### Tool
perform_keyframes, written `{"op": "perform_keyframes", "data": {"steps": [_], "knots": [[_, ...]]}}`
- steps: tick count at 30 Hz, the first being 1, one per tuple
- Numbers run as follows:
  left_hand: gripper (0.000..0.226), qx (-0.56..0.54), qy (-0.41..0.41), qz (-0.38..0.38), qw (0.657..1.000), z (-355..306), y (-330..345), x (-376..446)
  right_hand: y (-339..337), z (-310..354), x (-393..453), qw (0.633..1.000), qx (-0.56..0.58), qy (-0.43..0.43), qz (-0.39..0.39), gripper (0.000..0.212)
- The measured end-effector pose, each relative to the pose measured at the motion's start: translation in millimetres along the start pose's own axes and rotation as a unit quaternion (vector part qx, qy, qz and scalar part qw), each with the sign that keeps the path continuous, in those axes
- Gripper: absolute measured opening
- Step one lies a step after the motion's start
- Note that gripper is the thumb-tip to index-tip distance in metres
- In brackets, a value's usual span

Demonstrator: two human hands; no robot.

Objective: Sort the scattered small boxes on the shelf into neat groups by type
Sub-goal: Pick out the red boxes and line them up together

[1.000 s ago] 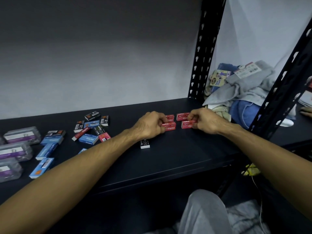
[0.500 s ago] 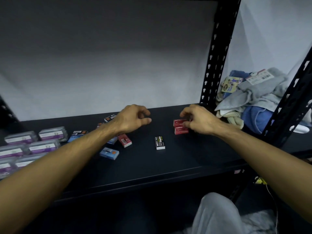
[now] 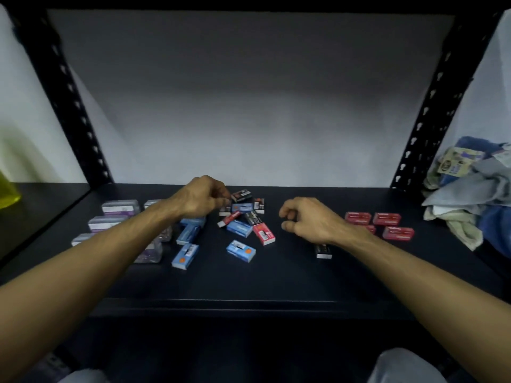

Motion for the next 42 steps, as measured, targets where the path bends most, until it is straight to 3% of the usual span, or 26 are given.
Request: {"op": "perform_keyframes", "data": {"steps": [5, 13, 20, 30, 35, 42], "knots": [[0.015, -0.016, -0.001, 0.025, 1.0, 12.8, 7.6, 2.4, 17.1, 14.2, 14.6, 0.999, 0.002, 0.014, 0.029, 0.025], [0.035, -0.003, -0.005, 0.091, 0.996, 13.6, 41.9, 12.2, 35.9, 10.7, 20.9, 0.993, -0.048, 0.08, 0.067, 0.058], [0.023, -0.016, 0.008, 0.092, 0.996, 9.0, 34.4, 15.2, 32.2, 8.6, 17.2, 0.995, -0.021, 0.059, 0.077, 0.033], [0.028, -0.057, 0.035, 0.14, 0.988, 4.8, 43.7, 17.0, 29.9, 3.0, 14.4, 0.998, 0.015, 0.03, 0.058, 0.029], [0.022, -0.091, 0.033, 0.104, 0.99, 3.1, 37.9, 13.9, 26.7, 2.9, 13.7, 1.0, -0.015, 0.012, 0.025, 0.026], [0.014, -0.082, 0.046, 0.141, 0.985, -7.6, 43.7, 7.0, 30.9, 7.3, 9.5, 0.997, -0.022, -0.005, 0.071, 0.024]]}}
Point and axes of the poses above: each hand's wrist, its own x-axis towards the middle knuckle, its own y-axis out of the palm, z = x × y, the point moved 9 cm from there along x, towards the middle knuckle, and after that the axes turned 9 degrees about z, right-handed, at the moved point
